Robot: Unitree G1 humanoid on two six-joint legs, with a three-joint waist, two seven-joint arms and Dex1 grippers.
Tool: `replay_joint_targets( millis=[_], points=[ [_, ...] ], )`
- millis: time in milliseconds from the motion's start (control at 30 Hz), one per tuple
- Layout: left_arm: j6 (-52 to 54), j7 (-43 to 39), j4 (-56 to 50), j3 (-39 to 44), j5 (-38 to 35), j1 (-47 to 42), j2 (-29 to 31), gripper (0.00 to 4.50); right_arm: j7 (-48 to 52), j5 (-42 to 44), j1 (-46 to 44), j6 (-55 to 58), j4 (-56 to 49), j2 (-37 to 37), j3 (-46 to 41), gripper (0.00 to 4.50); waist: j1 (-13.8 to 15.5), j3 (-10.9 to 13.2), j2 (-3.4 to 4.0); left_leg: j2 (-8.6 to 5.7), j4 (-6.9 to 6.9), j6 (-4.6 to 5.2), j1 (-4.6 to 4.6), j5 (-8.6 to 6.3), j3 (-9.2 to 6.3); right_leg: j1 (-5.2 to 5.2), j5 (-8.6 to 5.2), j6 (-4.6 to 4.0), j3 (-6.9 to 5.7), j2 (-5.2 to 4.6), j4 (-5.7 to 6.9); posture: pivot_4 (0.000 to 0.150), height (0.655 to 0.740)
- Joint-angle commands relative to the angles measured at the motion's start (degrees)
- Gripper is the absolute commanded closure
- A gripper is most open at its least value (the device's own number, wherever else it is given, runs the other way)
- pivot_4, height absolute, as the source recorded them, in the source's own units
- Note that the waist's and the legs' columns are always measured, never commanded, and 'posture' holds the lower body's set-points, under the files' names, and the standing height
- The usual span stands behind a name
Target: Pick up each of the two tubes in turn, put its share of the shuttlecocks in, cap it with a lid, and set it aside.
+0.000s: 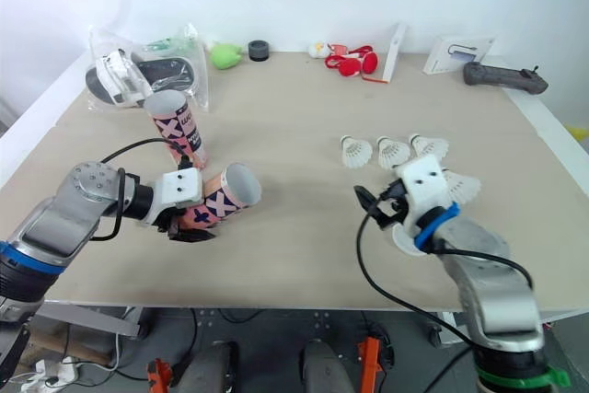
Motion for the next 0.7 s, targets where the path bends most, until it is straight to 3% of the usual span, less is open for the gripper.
replay_joint_targets(
  millis=[33,300,700],
  points=[
    [-0.63,-0.26,-0.06,-1.37,0.11,-0.43,-1.04,0.84,-4.55,-4.62,-6.48,-4.86,9.49,5.11,4.71,0.07,-0.12,0.00,-0.01,0.00,0.02,0.00,0.02,0.01,0.03,0.01,0.02,0.00,0.02,0.00,0.00,0.150,0.7400],
    [0.60,-0.14,-1.73,-0.53,0.03,0.37,-0.36,0.84,-8.23,-9.50,-19.47,-17.07,35.99,12.87,7.17,0.07,-0.10,0.02,0.02,-0.01,-0.04,0.01,-0.05,0.02,0.08,-0.04,0.10,0.25,0.07,0.00,-0.02,0.150,0.7400],
    [2.37,1.11,-3.72,0.34,-0.26,1.10,-0.16,0.84,-10.98,-11.80,-37.23,-33.90,69.23,18.39,5.66,0.07,-0.56,0.03,0.04,-0.01,-0.33,0.01,0.07,0.02,0.04,-0.04,0.06,0.17,0.05,0.03,-0.01,0.150,0.7400]
  ],
)
